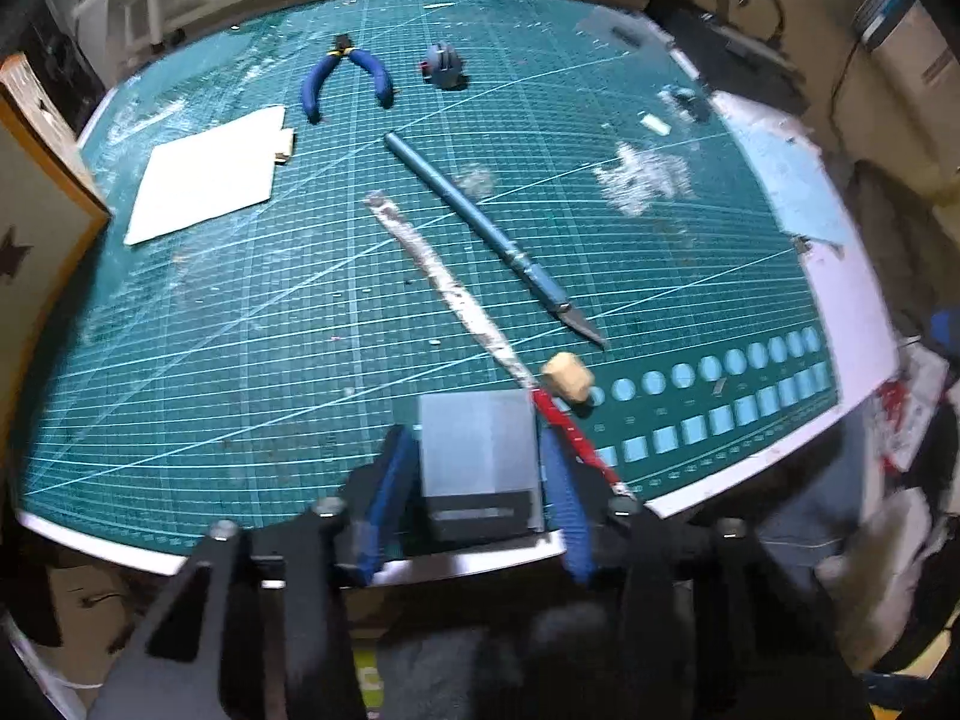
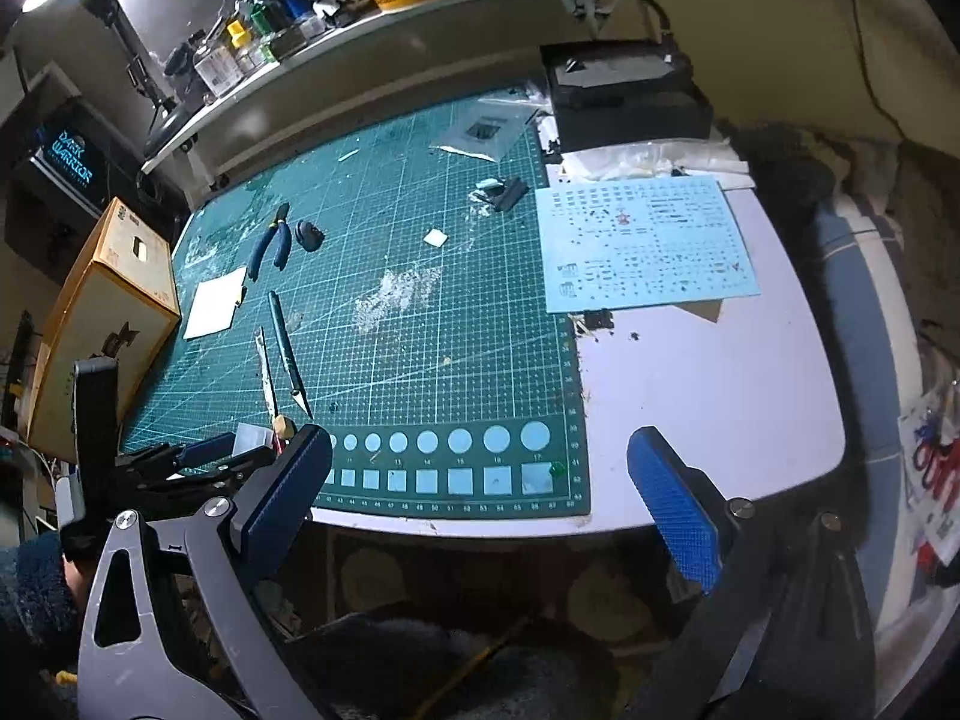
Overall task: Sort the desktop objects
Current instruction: 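Lower left tool onto the small translucent white box and close it, then grasp the blue-grey ball part with right tool while left tool holds the white box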
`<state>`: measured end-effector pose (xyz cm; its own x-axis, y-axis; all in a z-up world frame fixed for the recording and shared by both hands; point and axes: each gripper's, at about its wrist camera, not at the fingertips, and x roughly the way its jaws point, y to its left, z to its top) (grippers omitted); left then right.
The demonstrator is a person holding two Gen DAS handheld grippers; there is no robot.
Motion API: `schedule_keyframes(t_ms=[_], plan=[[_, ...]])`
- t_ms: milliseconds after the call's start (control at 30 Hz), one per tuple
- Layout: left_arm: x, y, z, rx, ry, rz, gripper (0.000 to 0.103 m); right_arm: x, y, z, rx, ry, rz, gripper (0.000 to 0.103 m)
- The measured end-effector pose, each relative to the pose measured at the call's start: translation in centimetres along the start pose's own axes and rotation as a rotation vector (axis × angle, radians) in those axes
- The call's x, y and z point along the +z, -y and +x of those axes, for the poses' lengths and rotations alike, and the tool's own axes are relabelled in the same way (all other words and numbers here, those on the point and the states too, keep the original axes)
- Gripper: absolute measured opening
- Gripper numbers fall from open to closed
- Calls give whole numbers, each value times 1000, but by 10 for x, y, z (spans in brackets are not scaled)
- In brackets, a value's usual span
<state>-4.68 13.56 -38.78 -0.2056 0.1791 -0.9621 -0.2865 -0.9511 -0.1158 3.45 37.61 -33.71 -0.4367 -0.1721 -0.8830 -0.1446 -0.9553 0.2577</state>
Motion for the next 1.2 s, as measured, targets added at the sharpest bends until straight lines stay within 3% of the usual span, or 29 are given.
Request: schedule_keyframes(t_ms=[167, 367, 467, 733, 833, 900, 1200], plan=[[-6, -3, -8, 0, -10, -50, 39, 17, -4, 13, 41, -3, -32, 100], [-13, -16, -29, 19, 14, -121, 39, 50, -35, 48, 122, -1, -176, 99], [-19, -31, -38, 39, 23, -177, 39, 69, -57, 75, 175, -1, -242, 85], [-33, -71, -62, 92, 47, -323, 39, 116, -113, 142, 229, 21, -365, 64], [-39, -86, -71, 112, 55, -378, 39, 133, -133, 166, 245, 31, -406, 51], [-46, -94, -74, 121, 54, -412, 39, 138, -140, 182, 246, 4, -427, 38], [-58, -122, -78, 136, 44, -511, 39, 140, -162, 211, 226, -28, -536, 22]])
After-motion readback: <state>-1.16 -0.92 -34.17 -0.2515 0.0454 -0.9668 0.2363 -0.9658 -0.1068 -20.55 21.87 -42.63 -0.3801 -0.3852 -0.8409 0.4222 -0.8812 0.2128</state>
